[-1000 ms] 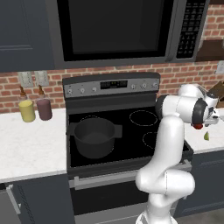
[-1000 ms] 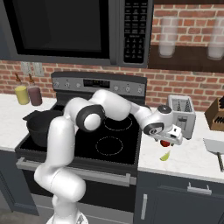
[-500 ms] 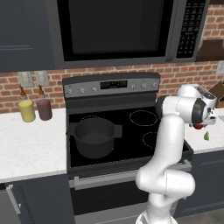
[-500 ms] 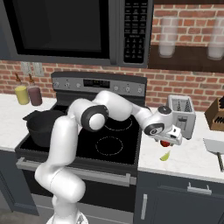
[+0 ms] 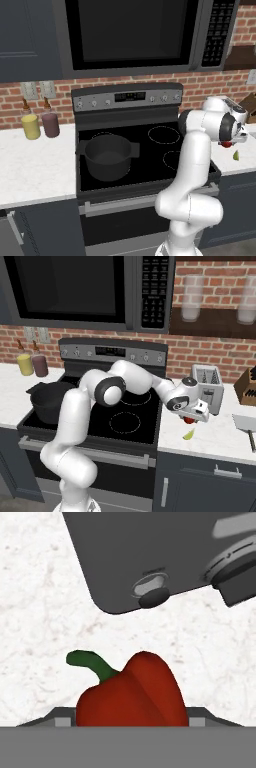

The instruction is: Put the lemon wedge and bell pepper in the pot. Retrieve the spatula and lightly stir the vegetables in the pot.

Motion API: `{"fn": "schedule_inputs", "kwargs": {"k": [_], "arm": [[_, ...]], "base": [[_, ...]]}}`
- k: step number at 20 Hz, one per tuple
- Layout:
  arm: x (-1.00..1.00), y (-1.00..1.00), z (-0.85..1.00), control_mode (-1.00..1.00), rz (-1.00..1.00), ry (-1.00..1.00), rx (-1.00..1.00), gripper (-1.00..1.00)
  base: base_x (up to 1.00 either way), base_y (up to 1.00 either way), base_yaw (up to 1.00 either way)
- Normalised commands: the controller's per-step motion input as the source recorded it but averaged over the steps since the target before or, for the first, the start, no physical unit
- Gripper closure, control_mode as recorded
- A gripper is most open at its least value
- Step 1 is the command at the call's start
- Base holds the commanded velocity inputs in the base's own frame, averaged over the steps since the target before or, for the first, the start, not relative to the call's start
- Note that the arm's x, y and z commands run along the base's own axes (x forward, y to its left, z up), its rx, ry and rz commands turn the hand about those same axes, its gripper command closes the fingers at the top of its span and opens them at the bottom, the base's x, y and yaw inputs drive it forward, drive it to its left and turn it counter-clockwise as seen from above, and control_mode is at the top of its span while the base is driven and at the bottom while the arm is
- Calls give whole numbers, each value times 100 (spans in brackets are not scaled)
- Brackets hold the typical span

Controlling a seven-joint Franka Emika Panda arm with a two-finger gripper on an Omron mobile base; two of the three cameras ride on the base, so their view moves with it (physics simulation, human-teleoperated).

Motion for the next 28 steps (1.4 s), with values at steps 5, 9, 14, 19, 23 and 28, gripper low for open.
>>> {"fn": "schedule_inputs", "kwargs": {"k": [5,9,14,19,23,28], "arm": [[0,0,0,-100,0,0,0,100],[-20,6,0,-100,4,1,0,100],[-71,42,32,-100,11,0,0,100],[-69,83,83,-100,13,4,-1,100],[-53,100,100,-100,18,4,0,100],[-42,100,100,-100,19,1,0,100]], "base": [[0,0,0],[0,0,0],[0,0,0],[0,0,0],[0,0,0],[0,0,0]]}}
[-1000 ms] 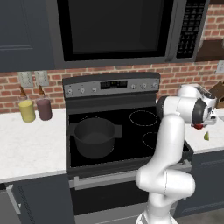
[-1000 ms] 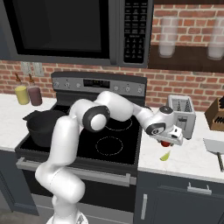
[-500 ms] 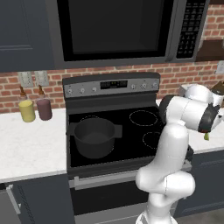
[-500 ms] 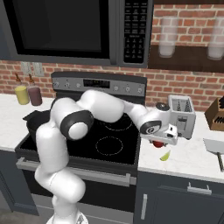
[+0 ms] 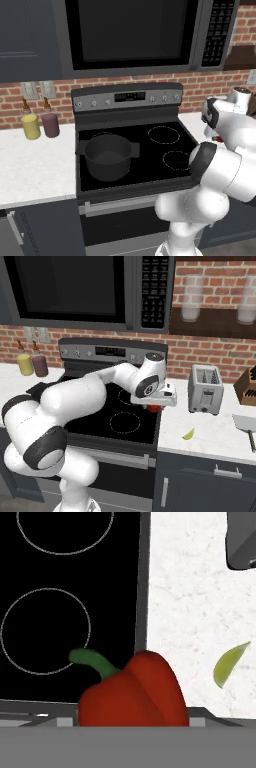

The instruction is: Put the lemon wedge and bell pepper in the pot. Retrieve the spatula and lightly stir the vegetables in the pot.

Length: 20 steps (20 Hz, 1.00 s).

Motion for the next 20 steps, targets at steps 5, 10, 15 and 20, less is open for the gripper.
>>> {"fn": "schedule_inputs", "kwargs": {"k": [5,10,15,20], "arm": [[-38,100,98,-100,15,0,0,100],[-21,100,73,-100,15,0,0,100],[-1,100,36,-100,18,0,3,100],[0,100,4,-100,23,0,3,100]], "base": [[0,0,0],[0,0,0],[0,0,0],[0,0,0]]}}
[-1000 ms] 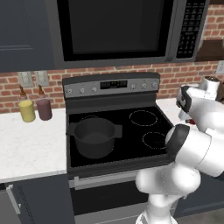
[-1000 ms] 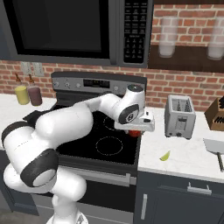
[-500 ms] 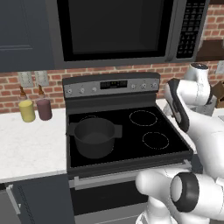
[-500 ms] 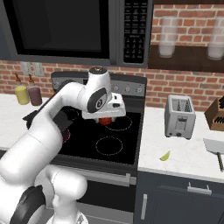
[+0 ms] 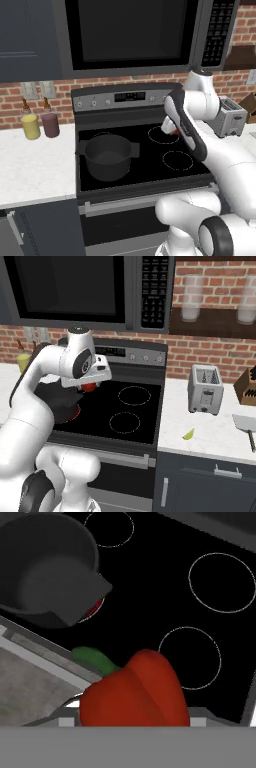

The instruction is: Put the lemon wedge and bell pepper in the pot. Retrieve the spatula and lightly stir the vegetables in the pot.

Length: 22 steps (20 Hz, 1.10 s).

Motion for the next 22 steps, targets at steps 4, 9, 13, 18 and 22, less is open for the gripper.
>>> {"fn": "schedule_inputs", "kwargs": {"k": [4,9,13,18,22], "arm": [[0,100,-4,-100,25,0,0,100],[0,100,-36,-100,24,7,-7,100],[0,100,-38,-100,18,12,-8,100],[23,85,-50,-100,2,3,-4,100],[43,50,-28,-100,0,3,0,100]], "base": [[0,0,0],[0,0,0],[0,0,0],[0,0,0],[0,0,0]]}}
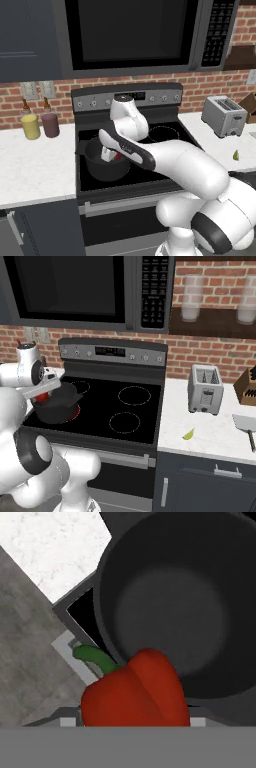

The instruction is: Put the lemon wedge and bell pepper in the pot. Retrieve the spatula and lightly stir the vegetables in the pot.

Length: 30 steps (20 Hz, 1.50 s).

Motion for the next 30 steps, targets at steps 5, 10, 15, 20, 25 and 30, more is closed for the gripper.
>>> {"fn": "schedule_inputs", "kwargs": {"k": [5,10,15,20,25,30], "arm": [[45,16,-18,-100,0,2,0,100],[40,0,-17,-100,0,0,0,100],[38,0,-30,-100,0,0,0,100],[5,1,-42,-100,0,0,0,100],[0,0,-31,-100,0,0,0,100],[1,0,-11,-100,0,1,0,100]], "base": [[0,0,0],[0,0,0],[0,0,0],[0,0,0],[0,0,0],[0,0,0]]}}
